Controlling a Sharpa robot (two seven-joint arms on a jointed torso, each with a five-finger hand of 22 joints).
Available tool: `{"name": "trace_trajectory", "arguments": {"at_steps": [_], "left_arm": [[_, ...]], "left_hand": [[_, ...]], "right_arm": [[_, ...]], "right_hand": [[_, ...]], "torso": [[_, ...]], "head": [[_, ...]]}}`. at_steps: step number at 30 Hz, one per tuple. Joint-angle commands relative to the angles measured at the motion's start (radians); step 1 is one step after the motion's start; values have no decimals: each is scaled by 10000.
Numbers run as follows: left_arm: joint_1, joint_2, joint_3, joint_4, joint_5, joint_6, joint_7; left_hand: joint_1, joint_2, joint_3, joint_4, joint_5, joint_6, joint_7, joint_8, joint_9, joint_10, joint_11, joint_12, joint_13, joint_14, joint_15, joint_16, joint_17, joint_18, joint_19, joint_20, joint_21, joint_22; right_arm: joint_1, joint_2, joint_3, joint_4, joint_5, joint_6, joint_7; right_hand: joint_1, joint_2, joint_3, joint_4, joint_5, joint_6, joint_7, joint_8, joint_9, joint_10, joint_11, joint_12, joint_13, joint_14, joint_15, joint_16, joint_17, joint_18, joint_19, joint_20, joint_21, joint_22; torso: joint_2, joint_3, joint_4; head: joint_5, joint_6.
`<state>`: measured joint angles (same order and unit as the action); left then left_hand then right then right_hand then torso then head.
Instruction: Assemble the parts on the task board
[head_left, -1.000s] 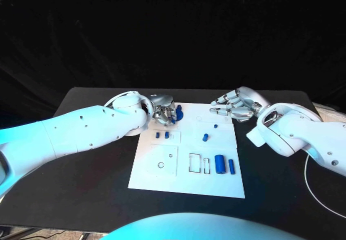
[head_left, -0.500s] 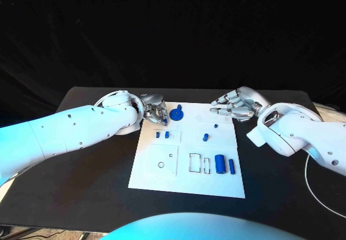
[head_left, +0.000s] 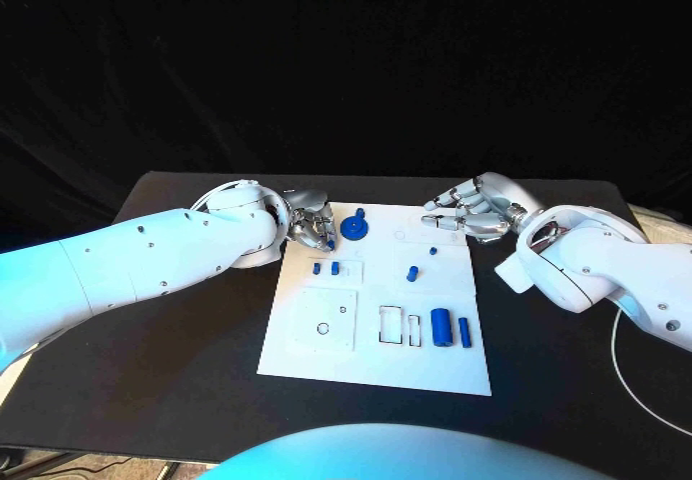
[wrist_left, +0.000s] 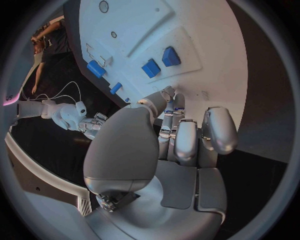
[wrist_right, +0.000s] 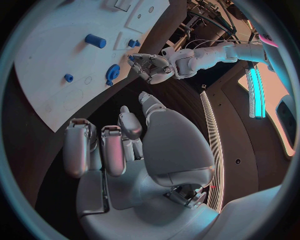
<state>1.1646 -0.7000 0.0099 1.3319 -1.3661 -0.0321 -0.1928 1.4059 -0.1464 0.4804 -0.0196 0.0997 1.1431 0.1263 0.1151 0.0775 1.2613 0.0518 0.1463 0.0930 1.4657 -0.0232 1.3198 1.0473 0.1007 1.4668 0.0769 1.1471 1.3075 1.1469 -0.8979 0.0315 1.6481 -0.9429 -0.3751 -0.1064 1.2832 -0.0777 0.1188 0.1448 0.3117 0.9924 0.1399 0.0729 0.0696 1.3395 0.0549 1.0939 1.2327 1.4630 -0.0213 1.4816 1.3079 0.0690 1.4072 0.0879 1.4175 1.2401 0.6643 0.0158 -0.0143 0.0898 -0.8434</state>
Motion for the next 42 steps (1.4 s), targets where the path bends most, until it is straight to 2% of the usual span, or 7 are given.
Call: {"name": "trace_trajectory", "arguments": {"at_steps": [1, 29, 37, 42], "left_arm": [[6, 57, 2, -27, -16, 356, -104], [-12, 260, -31, -317, -184, 573, -220], [-30, 361, -52, -442, -226, 617, -270], [-43, 400, -61, -489, -231, 623, -309]], "left_hand": [[-137, 12, 24, -20, -67, 77, 13, 20, 13, 57, 12, -50, 11, 184, -75, -1, -27, -204, 293, -88, 46, 317], [-178, -2, 15, -24, -93, 69, 10, -9, 4, 49, 14, -97, 8, 182, -74, 10, -14, -202, 284, -89, 29, 314], [-225, -21, 15, -39, -105, 7, 43, -81, -21, 12, 40, -181, -1, 178, -59, 22, -5, -204, 274, -84, 24, 321], [-302, -68, 20, -62, -106, -147, 128, -230, -70, -105, 118, -349, -29, 165, -2, 18, -53, -210, 260, -51, 12, 329]], "right_arm": [[-7, 10, 0, 14, -37, 129, 71], [-7, 14, 0, 35, -37, 129, 78], [-7, 16, 0, 41, -37, 128, 82], [-7, 11, 0, 43, -37, 122, 84]], "right_hand": [[15, 79, -69, 15, 55, 73, 6, 39, 12, 73, -29, 47, 13, 760, -14, -42, 1218, -10, 33, -49, -23, -1], [15, 79, -69, 15, 55, 73, 6, 39, 12, 73, -29, 47, 13, 760, -14, -42, 1218, -10, 33, -49, -23, -1], [15, 79, -69, 15, 55, 73, 6, 39, 12, 73, -29, 47, 13, 760, -14, -42, 1218, -10, 33, -49, -23, -1], [15, 79, -69, 15, 55, 73, 6, 39, 12, 73, -29, 47, 13, 760, -14, -42, 1218, -10, 33, -49, -23, -1]], "torso": [[1, -3, -7], [-2, -3, 4], [6, -6, -19], [0, -3, -5]], "head": [[17, -12], [20, -65], [30, -69], [11, -81]]}}
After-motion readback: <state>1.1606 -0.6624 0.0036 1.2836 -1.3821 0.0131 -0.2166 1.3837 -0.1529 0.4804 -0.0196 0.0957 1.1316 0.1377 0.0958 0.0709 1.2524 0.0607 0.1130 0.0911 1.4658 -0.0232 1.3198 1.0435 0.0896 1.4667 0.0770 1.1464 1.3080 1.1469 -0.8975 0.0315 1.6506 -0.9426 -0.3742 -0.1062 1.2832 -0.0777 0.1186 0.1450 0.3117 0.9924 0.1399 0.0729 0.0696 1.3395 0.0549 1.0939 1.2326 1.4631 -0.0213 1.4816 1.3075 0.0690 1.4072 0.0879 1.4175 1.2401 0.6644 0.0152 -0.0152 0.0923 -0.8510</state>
